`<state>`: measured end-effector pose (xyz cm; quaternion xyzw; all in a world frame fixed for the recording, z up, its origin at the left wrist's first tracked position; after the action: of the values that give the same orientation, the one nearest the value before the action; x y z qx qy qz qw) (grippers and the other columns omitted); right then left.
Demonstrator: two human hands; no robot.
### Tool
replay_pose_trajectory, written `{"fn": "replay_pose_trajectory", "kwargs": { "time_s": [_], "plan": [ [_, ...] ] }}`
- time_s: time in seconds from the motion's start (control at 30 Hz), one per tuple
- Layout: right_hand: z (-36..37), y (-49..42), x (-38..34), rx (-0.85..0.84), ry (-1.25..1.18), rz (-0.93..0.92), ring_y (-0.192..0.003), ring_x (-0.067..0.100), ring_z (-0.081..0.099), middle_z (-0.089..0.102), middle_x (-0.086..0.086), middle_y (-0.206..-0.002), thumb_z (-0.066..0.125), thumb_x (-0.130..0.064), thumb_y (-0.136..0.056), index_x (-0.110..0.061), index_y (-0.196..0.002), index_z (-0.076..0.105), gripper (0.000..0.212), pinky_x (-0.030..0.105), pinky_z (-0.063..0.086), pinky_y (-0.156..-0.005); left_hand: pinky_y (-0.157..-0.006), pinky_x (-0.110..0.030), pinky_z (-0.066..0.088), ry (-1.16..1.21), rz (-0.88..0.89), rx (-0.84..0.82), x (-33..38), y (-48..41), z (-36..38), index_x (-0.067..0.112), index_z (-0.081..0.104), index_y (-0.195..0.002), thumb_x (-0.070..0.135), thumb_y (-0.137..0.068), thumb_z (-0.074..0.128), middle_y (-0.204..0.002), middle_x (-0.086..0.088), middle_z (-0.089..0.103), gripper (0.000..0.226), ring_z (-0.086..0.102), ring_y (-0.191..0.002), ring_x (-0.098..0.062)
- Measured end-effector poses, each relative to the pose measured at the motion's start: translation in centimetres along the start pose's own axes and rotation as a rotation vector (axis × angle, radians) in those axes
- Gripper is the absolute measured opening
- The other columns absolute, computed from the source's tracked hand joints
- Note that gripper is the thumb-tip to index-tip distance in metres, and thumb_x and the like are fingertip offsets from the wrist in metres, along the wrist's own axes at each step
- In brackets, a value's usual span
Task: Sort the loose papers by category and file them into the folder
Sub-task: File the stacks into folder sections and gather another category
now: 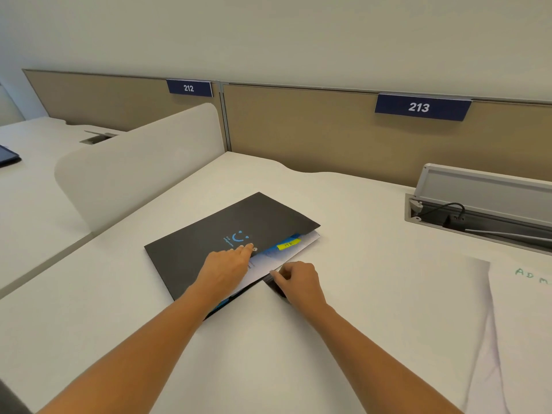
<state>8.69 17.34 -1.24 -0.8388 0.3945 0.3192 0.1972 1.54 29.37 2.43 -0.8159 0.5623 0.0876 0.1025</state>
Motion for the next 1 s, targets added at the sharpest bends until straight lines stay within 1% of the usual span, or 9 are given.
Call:
{"fn": "replay_pose_trajectory", "kwargs": {
  "time_s": [0.17, 0.23, 0.3, 0.4, 0.5, 0.6, 0.77, 0.87, 1.0],
  "plan": [
    [0.0, -1.3, -1.2, -0.049, 0.23, -0.136, -0.096, 0.025, 0.056, 0.061, 0.01, -0.103, 0.05, -0.005, -0.088, -0.002, -0.099, 0.061, 0.016, 0.03, 0.042, -0.076, -0.057, -0.031, 0.048, 0.224, -0.059, 0.133, -3.4, -1.0, -2.8, 0.022, 0.038, -0.139, 0.018, -0.101, 0.031, -0.076, -0.006, 0.062, 0.039, 0.059, -0.064, -0.022],
    [-0.3, -1.3, -2.6, -0.014, 0.394, -0.296, -0.094, 0.026, 0.053, 0.056, 0.01, -0.1, 0.055, 0.007, -0.078, -0.002, -0.098, 0.056, 0.021, 0.03, 0.04, -0.066, -0.064, -0.036, 0.052, 0.396, -0.051, 0.192, -4.5, -1.1, -3.9, 0.018, 0.046, -0.136, 0.017, -0.099, 0.037, -0.076, -0.014, 0.067, 0.037, 0.061, -0.062, -0.026],
    [-0.5, -1.5, -3.6, 0.052, 0.543, -0.399, -0.07, 0.021, 0.054, 0.055, 0.006, -0.08, 0.077, 0.007, -0.045, -0.008, -0.08, 0.051, 0.046, 0.025, 0.028, -0.048, -0.065, -0.036, 0.051, 0.491, -0.045, 0.239, -5.4, -1.3, -4.5, 0.013, 0.051, -0.131, 0.015, -0.097, 0.042, -0.081, -0.018, 0.069, 0.035, 0.059, -0.061, -0.027],
    [-1.1, -1.9, -4.5, 0.154, 0.683, -0.443, -0.059, 0.016, 0.05, 0.053, 0.0, -0.072, 0.079, -0.001, -0.021, -0.014, -0.078, 0.046, 0.067, 0.023, 0.028, -0.047, -0.067, -0.034, 0.05, 0.544, -0.045, 0.254, -6.2, -1.6, -4.7, 0.011, 0.054, -0.129, 0.014, -0.097, 0.044, -0.086, -0.019, 0.07, 0.034, 0.058, -0.063, -0.025],
    [-1.1, -2.5, -5.1, 0.134, 0.743, -0.491, -0.094, 0.026, 0.063, 0.064, 0.008, -0.103, 0.084, -0.006, -0.044, -0.012, -0.097, 0.063, 0.058, 0.036, 0.053, -0.078, -0.067, -0.032, 0.048, 0.591, -0.036, 0.252, -6.5, -1.6, -5.1, 0.01, 0.055, -0.128, 0.013, -0.096, 0.045, -0.089, -0.018, 0.07, 0.033, 0.059, -0.065, -0.026],
    [-0.5, -3.7, -5.1, -0.001, 0.865, -0.538, -0.14, 0.031, 0.026, 0.04, 0.015, -0.144, 0.052, -0.006, -0.09, -0.005, -0.131, 0.045, 0.042, 0.047, 0.012, -0.116, -0.071, -0.035, 0.049, 0.626, -0.019, 0.259, -7.0, -1.6, -5.8, 0.007, 0.058, -0.124, 0.01, -0.096, 0.046, -0.096, -0.019, 0.07, 0.031, 0.061, -0.071, -0.028],
    [-0.3, -4.4, -5.7, -0.022, 0.836, -0.592, -0.128, 0.028, 0.041, 0.057, 0.009, -0.127, 0.041, -0.001, -0.093, -0.009, -0.124, 0.053, 0.034, 0.043, 0.008, -0.117, -0.082, -0.034, 0.046, 0.621, -0.018, 0.243, -7.9, -1.9, -6.8, 0.005, 0.057, -0.125, 0.009, -0.095, 0.046, -0.11, -0.017, 0.067, 0.031, 0.063, -0.092, -0.032],
    [-0.4, -4.5, -5.9, -0.037, 0.792, -0.658, -0.111, 0.025, 0.054, 0.065, 0.007, -0.114, 0.044, -0.003, -0.094, -0.011, -0.119, 0.058, 0.03, 0.037, 0.021, -0.112, -0.086, -0.03, 0.044, 0.608, -0.026, 0.23, -8.3, -1.8, -6.9, 0.005, 0.053, -0.128, 0.01, -0.096, 0.046, -0.117, -0.016, 0.064, 0.033, 0.062, -0.099, -0.03],
    [-1.0, -4.3, -5.9, -0.133, 0.724, -0.695, -0.095, 0.025, 0.06, 0.068, 0.008, -0.1, 0.046, -0.004, -0.095, -0.013, -0.118, 0.062, 0.029, 0.031, 0.047, -0.086, -0.085, -0.03, 0.045, 0.605, -0.022, 0.214, -8.0, -1.6, -7.0, 0.005, 0.052, -0.129, 0.01, -0.096, 0.045, -0.118, -0.016, 0.064, 0.034, 0.063, -0.096, -0.029]
  ]
}}
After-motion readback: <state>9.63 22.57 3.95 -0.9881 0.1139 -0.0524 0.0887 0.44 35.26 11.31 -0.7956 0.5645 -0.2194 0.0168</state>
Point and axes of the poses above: each hand's wrist, its own y-axis away from the middle knuckle, its own z-axis out of the palm, x = y × z, the point moved 6 cm from there along -y, towards the middle knuckle
